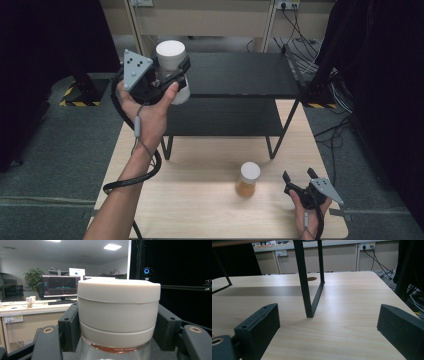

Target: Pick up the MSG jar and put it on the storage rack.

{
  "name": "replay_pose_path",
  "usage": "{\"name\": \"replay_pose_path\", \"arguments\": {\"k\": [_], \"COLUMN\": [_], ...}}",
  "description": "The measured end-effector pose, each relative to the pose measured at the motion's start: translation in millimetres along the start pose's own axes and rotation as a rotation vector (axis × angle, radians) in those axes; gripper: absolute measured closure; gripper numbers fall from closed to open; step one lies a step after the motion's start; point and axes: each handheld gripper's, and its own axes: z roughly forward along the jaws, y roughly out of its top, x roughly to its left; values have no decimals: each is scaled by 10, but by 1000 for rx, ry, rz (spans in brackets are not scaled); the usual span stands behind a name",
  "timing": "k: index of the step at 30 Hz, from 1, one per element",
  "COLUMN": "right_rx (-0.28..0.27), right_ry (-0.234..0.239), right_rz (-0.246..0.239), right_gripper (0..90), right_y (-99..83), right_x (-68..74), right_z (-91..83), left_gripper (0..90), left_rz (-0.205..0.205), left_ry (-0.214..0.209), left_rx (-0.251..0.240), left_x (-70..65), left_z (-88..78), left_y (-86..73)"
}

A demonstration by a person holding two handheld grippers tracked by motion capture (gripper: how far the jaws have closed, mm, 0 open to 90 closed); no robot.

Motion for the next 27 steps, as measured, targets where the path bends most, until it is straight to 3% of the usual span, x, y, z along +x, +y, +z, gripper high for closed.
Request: {"name": "replay_pose_path", "arguments": {"k": [27], "right_rx": [2], "right_ry": [3], "right_rz": [-2], "right_gripper": [48], "right_y": [2], "right_x": [-6], "right_z": [0], "left_gripper": [339], "left_rz": [-9], "left_ry": [38], "left_rx": [42], "left_x": [70], "left_z": [232], "left_y": [41]}}
